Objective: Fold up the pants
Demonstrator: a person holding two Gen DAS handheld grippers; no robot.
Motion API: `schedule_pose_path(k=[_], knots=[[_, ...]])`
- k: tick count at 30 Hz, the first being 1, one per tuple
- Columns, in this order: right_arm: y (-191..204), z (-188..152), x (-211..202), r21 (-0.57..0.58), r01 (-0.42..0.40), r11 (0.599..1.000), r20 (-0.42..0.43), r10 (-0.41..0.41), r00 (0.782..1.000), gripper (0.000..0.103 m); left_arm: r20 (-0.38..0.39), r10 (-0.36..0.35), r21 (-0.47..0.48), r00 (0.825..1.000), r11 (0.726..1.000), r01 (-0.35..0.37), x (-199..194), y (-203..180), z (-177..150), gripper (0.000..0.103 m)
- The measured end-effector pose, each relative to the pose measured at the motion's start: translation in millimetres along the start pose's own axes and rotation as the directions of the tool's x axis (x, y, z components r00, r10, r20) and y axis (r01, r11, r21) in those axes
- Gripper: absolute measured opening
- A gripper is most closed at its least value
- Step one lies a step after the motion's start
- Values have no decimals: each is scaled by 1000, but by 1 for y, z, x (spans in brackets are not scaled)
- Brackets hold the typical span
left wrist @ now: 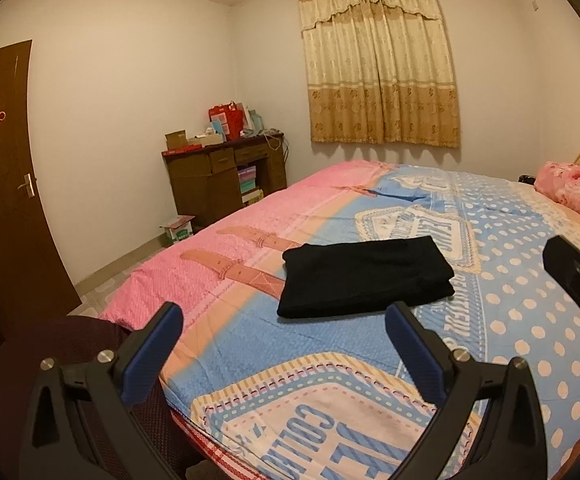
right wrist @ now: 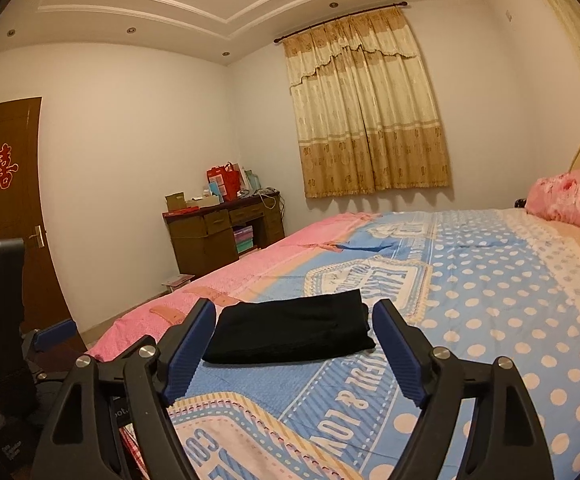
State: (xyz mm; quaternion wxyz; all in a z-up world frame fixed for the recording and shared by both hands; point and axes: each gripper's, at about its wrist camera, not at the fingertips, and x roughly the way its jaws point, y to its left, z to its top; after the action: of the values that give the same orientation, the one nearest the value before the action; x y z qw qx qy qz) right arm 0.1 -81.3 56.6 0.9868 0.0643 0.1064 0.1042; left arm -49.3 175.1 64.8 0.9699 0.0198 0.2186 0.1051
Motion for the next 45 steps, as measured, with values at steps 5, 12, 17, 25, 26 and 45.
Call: schedule_pose_path(k=[5,12,17,25,26,45], knots=[[0,-1,4,9,-2,1000,-8,2,1000,82,-14,12,1,1000,1000,-11,4,0,-2,103],[1,-2,6,9,-5,1000,-13,5,1000,82,-17,11,0,1000,1000,-11,5,0,-3,103],[1,-2,6,10,-4,1000,-13,5,1000,82,-16,10,2,1000,1000,-10,5,0,-2,103],[1,-3,6,10,-4,1000,-12,4,1000,82,-14,9,3,1000,1000,-9,3,-1,-5,103],[0,-3,6,11,-6,1000,-12,6,1000,82,-14,9,3,1000,1000,-9,4,-1,-4,103],[0,-4,4,15,-2,1000,-11,2,1000,82,-18,21,-1,1000,1000,-21,1,1,-3,103]])
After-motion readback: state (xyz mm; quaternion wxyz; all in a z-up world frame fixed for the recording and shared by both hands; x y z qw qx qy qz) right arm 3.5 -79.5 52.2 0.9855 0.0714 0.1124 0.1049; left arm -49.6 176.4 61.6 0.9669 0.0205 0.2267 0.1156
